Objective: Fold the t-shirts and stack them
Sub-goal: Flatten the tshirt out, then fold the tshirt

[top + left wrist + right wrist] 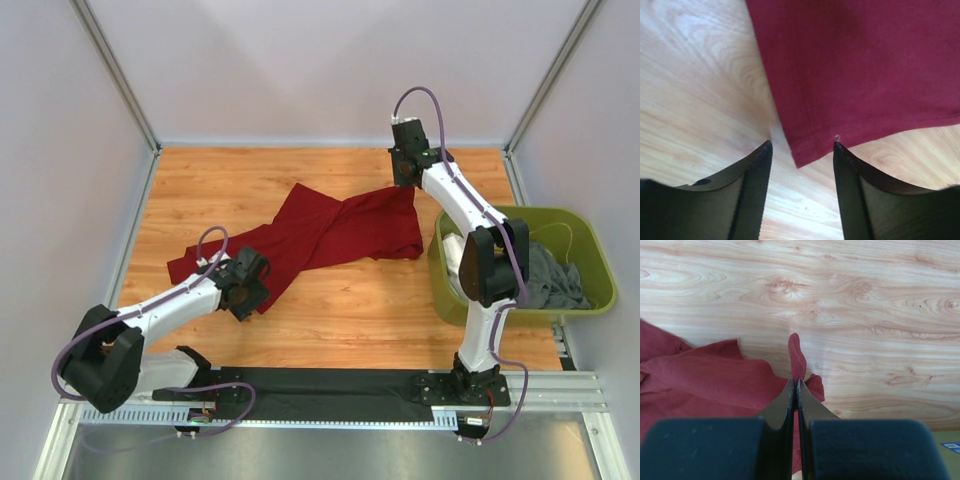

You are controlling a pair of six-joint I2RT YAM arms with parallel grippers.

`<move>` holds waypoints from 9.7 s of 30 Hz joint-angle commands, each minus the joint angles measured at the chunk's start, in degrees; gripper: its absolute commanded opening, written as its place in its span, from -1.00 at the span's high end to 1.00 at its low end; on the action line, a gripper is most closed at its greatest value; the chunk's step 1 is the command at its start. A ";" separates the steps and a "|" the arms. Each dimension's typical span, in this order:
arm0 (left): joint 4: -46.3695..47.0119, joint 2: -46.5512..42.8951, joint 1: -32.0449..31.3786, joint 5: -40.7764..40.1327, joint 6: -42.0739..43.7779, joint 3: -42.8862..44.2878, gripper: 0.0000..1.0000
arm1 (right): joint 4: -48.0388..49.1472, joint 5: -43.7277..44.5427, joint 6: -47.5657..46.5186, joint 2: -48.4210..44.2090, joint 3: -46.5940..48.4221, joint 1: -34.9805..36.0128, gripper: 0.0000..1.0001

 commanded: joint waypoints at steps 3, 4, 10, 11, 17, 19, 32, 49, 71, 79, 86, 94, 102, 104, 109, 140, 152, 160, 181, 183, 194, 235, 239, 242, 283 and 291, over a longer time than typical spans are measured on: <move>4.50 4.06 -0.28 -2.18 0.23 1.93 -0.11 | 1.76 1.64 0.16 -1.97 -0.09 -0.12 0.99; 4.41 4.42 -0.28 -1.91 0.23 2.02 -0.11 | 1.76 1.72 0.16 -1.88 0.17 -0.12 0.99; 4.15 4.43 -0.28 -2.96 -0.38 1.75 0.13 | 1.59 1.90 -0.02 -1.35 0.79 -0.03 0.99; 3.80 4.25 -0.28 -3.14 -0.21 2.01 0.20 | 1.59 1.90 -0.02 -1.26 0.79 -0.03 0.99; -2.61 2.41 -0.10 -6.65 2.07 6.49 1.00 | 0.80 2.95 0.25 -1.00 1.58 -0.03 0.99; -7.26 0.48 0.08 -10.15 5.58 10.53 1.00 | 0.18 3.74 0.25 -0.91 2.80 -0.03 0.99; -6.22 -11.14 22.31 -9.64 47.64 39.75 1.00 | -8.60 3.92 -1.15 -4.60 24.76 -0.29 0.99; -5.96 5.39 33.03 -15.79 65.88 86.21 1.00 | 12.22 -3.91 -9.24 -24.90 25.39 0.06 0.99; -18.00 -0.75 33.03 -11.05 67.91 95.88 1.00 | 5.55 -6.36 -13.19 -36.58 26.80 2.60 0.99; -23.62 -8.12 33.03 -11.58 68.26 95.01 1.00 | 0.71 -9.60 -12.94 -43.96 27.07 3.13 0.99; -25.64 -15.78 33.03 -15.53 70.02 95.18 1.00 | -2.01 -12.69 -12.14 -52.58 25.57 3.13 0.99; -26.61 -17.56 32.34 -24.32 72.74 94.83 1.00 | -6.66 -10.58 -11.44 -53.83 27.06 3.05 0.99; -25.65 -6.83 31.28 -23.54 71.34 87.37 1.00 | -2.65 -3.20 -16.80 -51.72 15.33 3.13 0.99; -22.15 -5.60 31.36 -23.88 70.64 81.32 1.00 | -1.06 -3.46 -17.15 -50.92 10.92 3.13 0.99; -9.33 -2.88 31.71 -23.71 69.15 63.06 1.00 | 7.72 -1.44 -18.03 -47.94 -7.97 3.13 0.99; 14.69 45.56 37.16 -13.87 63.08 69.08 1.00 | 33.94 3.48 -14.96 14.81 15.72 1.99 0.99; 19.88 48.01 38.22 -9.47 66.24 68.01 1.00 | 31.83 4.89 -14.87 18.33 16.68 0.85 0.99; 21.81 50.57 39.36 -4.21 66.50 69.87 1.00 | 31.56 2.96 -11.27 18.86 16.87 -0.64 0.99; 22.69 51.98 42.53 2.92 67.47 66.97 1.00 | 30.59 3.92 -9.42 12.98 8.09 -1.08 0.99; 22.52 51.54 42.70 2.84 68.08 66.44 1.00 | 29.89 3.31 -9.33 12.28 6.60 -1.08 0.99; 22.87 46.09 42.97 0.64 70.72 58.36 1.00 | 26.37 1.55 -6.35 7.44 0.26 -1.08 0.99; 16.36 48.55 42.97 -2.97 79.95 58.44 1.00 | 14.16 -1.53 -0.98 1.46 -14.94 -0.03 0.99; 15.49 48.72 42.97 -2.18 81.18 58.09 1.00 | 13.10 -1.35 -0.89 2.16 -14.95 -0.12 0.99; 15.05 49.07 43.05 -2.79 81.79 58.18 1.00 | 12.66 -1.44 -0.90 2.60 -14.95 -0.12 0.99; 5.90 42.38 33.59 21.28 65.11 71.61 -0.72 | 0.44 -9.96 19.83 12.27 15.29 -2.14 -0.75; 10.99 47.84 22.76 28.76 60.80 76.64 -0.69 | 2.82 -15.06 17.30 15.17 11.95 -3.01 -0.31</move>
